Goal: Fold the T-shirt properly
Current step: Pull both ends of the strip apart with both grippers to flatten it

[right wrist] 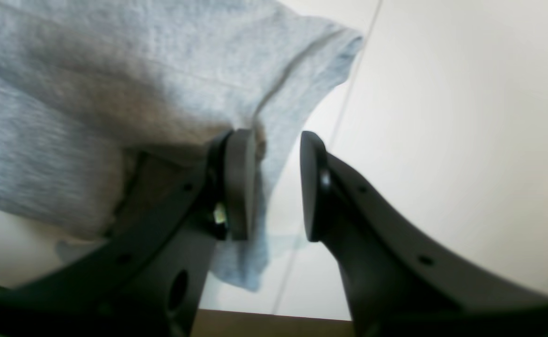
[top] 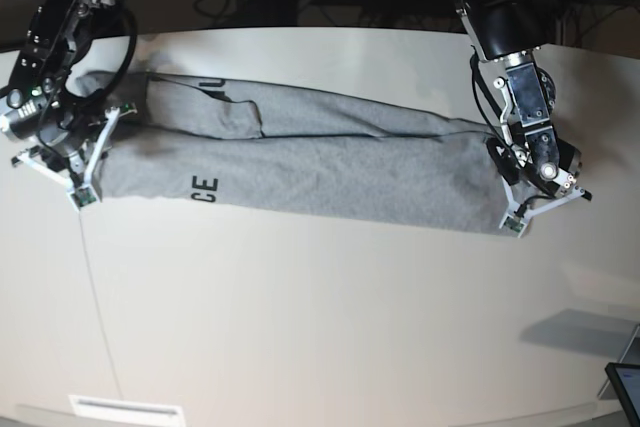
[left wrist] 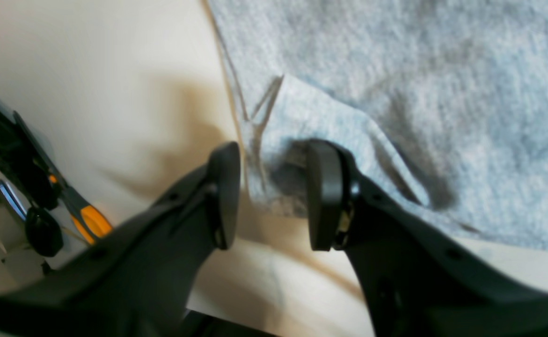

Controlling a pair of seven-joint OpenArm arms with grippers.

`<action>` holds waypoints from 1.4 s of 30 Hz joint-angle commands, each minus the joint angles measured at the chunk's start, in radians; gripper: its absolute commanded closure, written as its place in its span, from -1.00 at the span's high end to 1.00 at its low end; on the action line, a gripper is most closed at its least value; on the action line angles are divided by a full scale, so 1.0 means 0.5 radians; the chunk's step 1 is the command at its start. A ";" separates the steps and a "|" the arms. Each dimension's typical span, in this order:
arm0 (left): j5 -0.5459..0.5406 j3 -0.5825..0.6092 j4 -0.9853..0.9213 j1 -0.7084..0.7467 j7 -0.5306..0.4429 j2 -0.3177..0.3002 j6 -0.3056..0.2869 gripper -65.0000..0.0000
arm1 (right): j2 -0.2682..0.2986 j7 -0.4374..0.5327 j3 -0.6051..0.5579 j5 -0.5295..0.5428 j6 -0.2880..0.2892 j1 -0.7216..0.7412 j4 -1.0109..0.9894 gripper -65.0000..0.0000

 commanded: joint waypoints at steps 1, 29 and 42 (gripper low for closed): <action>0.020 -0.005 0.039 -0.044 -0.007 -0.024 0.006 -0.27 | -0.003 0.025 0.002 0.011 0.001 -0.008 0.015 -0.51; -0.263 -0.294 0.527 0.150 -0.004 -0.012 0.006 -0.07 | 0.040 0.031 -0.324 0.011 0.001 -0.100 0.061 0.00; -0.195 -0.269 0.395 0.208 -0.084 0.074 0.006 -0.09 | -0.043 0.031 -0.437 0.008 0.001 -0.082 0.039 0.00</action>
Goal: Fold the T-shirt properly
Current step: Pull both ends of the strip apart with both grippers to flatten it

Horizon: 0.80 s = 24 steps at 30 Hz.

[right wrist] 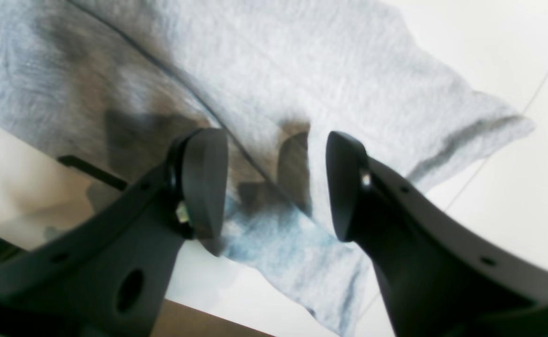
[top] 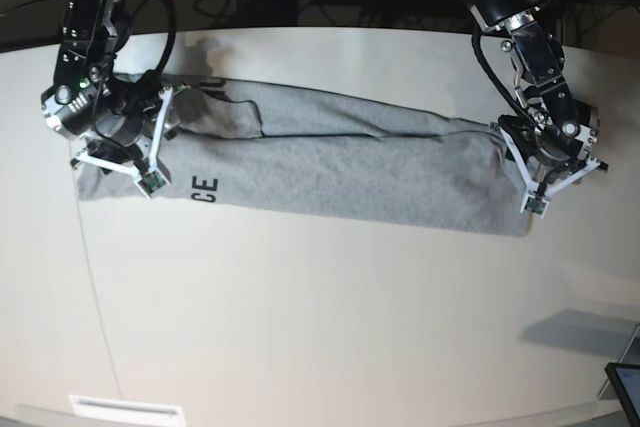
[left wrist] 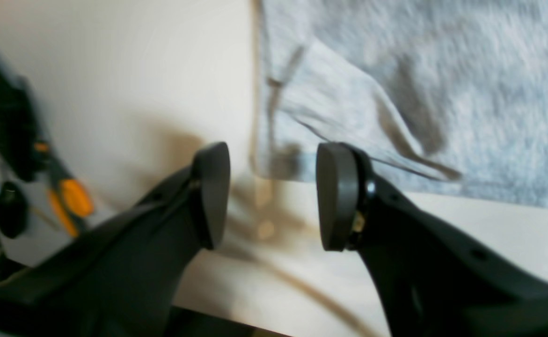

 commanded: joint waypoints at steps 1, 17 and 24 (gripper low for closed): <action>0.046 0.002 -0.010 -0.032 -0.024 -0.009 0.006 -0.09 | 0.008 0.018 0.008 0.013 -0.001 0.021 0.022 0.00; 0.144 0.066 -0.133 -0.035 -0.027 0.019 0.006 -0.09 | 0.118 0.123 0.216 0.010 -0.001 0.092 -0.447 0.00; 0.144 0.167 -0.252 -0.054 -0.024 0.053 0.006 -0.09 | 0.195 0.206 0.219 0.010 -0.001 0.126 -0.582 0.00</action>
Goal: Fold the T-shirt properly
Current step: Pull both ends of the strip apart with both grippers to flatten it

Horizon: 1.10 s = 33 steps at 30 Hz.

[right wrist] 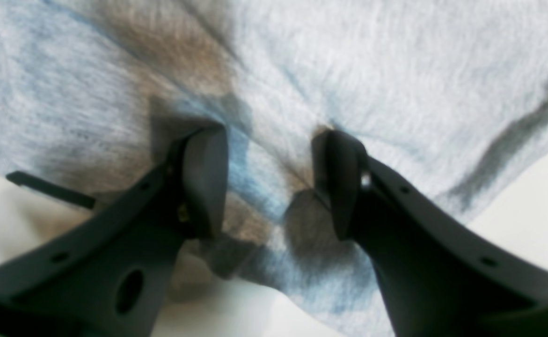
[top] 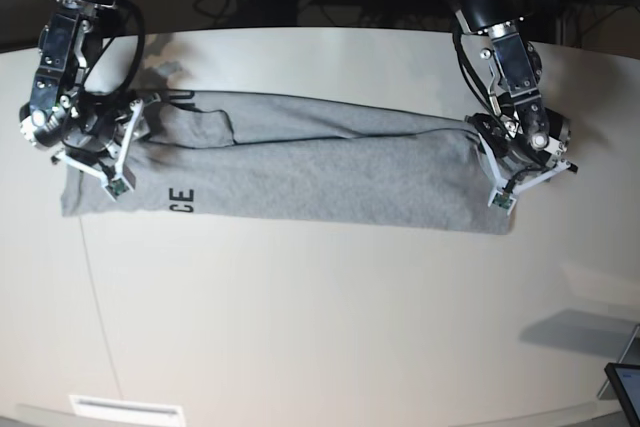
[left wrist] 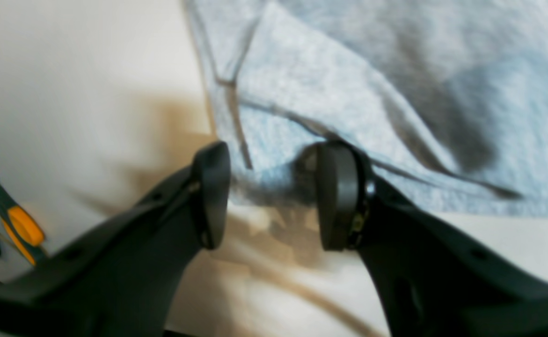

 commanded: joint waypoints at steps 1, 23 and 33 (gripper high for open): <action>0.013 0.007 -0.033 -0.046 0.004 0.000 0.005 -0.09 | 0.014 -0.029 0.005 -0.050 -0.002 0.027 -0.023 0.00; 0.013 0.265 -0.245 -0.178 0.013 0.194 0.005 -0.09 | 0.254 0.202 0.005 -0.050 -0.002 0.239 -0.554 0.00; 0.004 0.265 -0.091 -0.126 0.170 0.129 0.005 -0.09 | 0.382 0.245 -0.007 -0.050 -0.002 0.254 -0.591 0.00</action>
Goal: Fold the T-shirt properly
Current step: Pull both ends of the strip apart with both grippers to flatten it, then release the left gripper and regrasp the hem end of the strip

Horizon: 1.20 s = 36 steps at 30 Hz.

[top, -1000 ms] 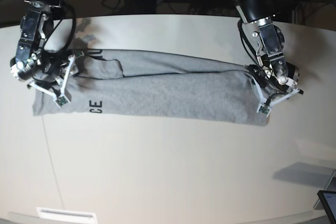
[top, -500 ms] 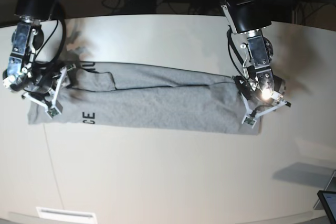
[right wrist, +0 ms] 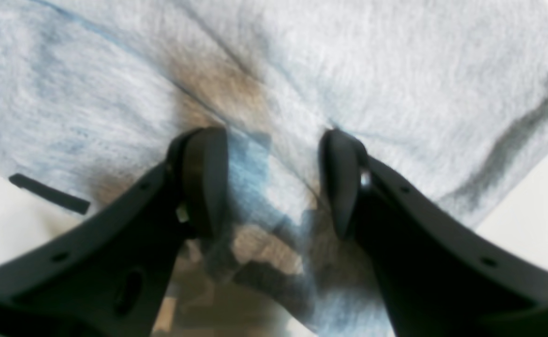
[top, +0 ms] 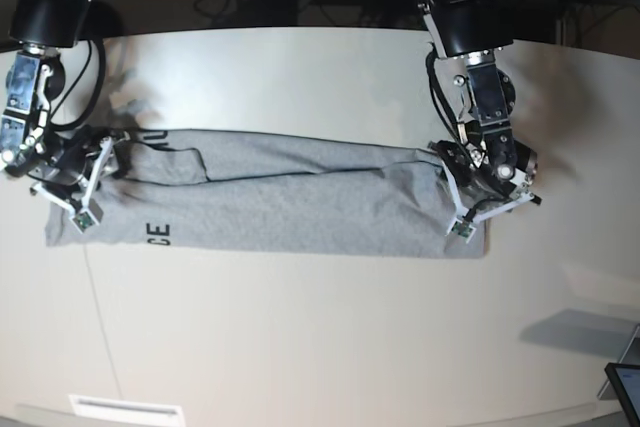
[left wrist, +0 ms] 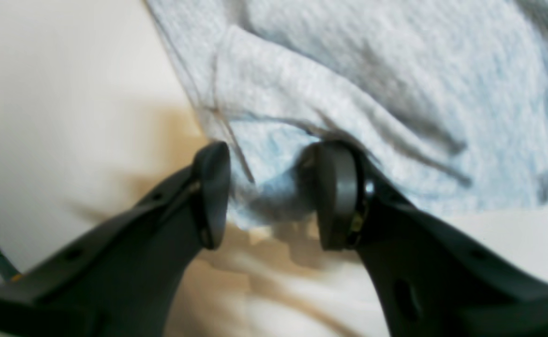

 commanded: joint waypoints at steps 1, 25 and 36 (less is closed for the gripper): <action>0.022 0.003 0.082 0.038 0.093 0.005 -0.029 -0.09 | 0.042 -0.187 0.005 -0.169 -0.024 -0.016 -0.022 0.00; 0.028 0.116 0.392 0.004 0.225 -0.100 -0.029 -0.07 | 0.045 -0.450 0.017 -0.169 -0.024 -0.013 0.374 0.00; 0.022 0.079 0.444 -0.005 0.225 -0.097 -0.029 -0.07 | 0.045 -0.579 0.017 -0.169 -0.024 0.042 0.592 0.00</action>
